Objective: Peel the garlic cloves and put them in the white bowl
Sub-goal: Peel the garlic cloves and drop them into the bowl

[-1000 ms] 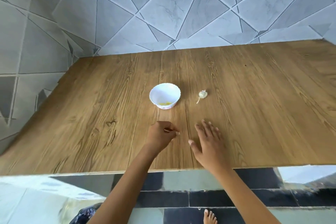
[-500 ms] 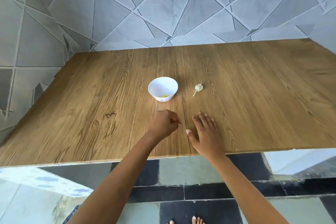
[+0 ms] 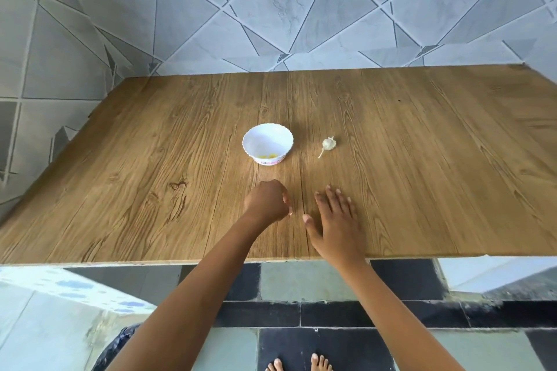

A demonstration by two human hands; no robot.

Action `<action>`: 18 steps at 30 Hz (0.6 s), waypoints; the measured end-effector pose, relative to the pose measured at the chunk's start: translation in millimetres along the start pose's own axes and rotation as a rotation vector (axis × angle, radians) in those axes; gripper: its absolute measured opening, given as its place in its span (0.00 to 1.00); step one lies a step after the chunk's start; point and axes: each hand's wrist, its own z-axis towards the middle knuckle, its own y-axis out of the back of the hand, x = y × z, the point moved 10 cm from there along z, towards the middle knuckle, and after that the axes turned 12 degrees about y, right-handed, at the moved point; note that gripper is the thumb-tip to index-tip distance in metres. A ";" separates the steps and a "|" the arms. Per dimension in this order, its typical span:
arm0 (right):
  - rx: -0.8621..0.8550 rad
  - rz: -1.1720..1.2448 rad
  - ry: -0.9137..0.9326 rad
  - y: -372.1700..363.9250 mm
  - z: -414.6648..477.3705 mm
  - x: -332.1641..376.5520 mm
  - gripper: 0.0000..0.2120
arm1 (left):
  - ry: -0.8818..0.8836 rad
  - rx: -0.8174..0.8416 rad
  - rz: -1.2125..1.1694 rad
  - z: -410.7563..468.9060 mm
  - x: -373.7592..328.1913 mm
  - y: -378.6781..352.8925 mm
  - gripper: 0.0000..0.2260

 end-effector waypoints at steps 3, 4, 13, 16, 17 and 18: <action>-0.035 -0.005 0.006 0.8 0.1 -0.1 0.30 | 0.000 -0.052 0.044 -5.4 -1.4 1.4 0.03; -0.037 -0.004 0.009 0.4 0.0 -0.2 0.30 | -0.008 -0.079 0.054 -8.3 -2.8 2.7 0.03; -0.153 0.489 0.076 16.2 0.5 3.0 0.17 | -0.030 0.052 -0.396 -18.4 13.7 2.5 0.01; -0.090 0.870 0.003 18.5 6.8 11.1 0.12 | 0.035 0.272 -0.882 -25.8 23.8 -2.7 0.02; -0.058 0.984 -0.057 15.3 9.1 13.8 0.11 | 0.041 0.282 -0.934 -27.3 24.9 -3.6 0.02; -0.044 1.094 -0.123 12.6 10.9 15.4 0.09 | 0.039 0.282 -0.966 -28.9 24.3 -3.5 0.02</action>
